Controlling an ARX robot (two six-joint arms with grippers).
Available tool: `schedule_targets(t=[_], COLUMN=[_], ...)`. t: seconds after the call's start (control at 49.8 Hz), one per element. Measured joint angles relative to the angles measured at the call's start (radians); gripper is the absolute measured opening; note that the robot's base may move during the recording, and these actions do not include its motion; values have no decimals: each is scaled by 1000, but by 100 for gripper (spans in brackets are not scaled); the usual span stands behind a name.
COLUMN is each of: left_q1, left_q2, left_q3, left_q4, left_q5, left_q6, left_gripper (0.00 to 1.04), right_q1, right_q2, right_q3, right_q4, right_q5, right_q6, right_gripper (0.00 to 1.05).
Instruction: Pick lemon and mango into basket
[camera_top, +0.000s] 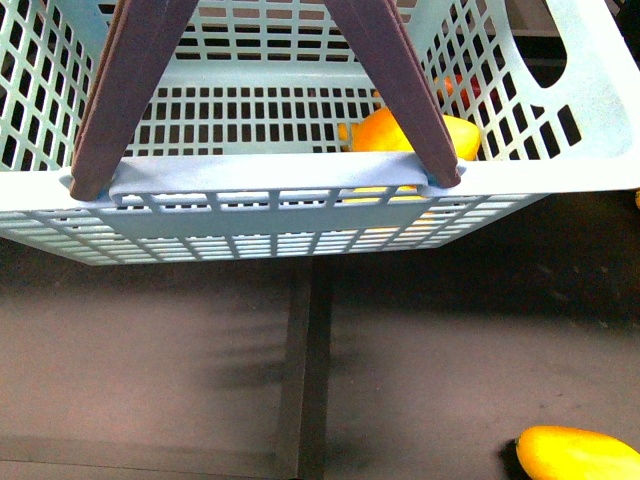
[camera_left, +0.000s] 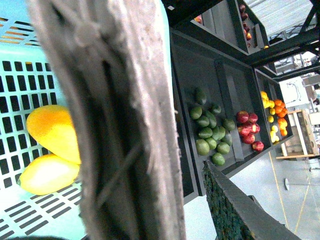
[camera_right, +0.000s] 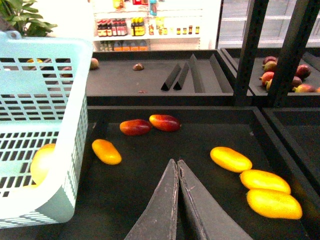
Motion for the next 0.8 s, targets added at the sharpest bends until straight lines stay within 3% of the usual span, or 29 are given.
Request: schedule_targets(t=[0.743,0.803], left_q1=[0,0], left_q2=[0,0], left_q3=[0,0], left_q4=[0,0], left_q5=[-2,-1], left_q6=[0,0], left_gripper=[28,28], right_q1=[0,0], right_q2=[-237,-343], right_q3=[0,0], right_q4=[-235,-375], right_q5=[0,1], right_q6=[0,0], right_gripper=[2,2])
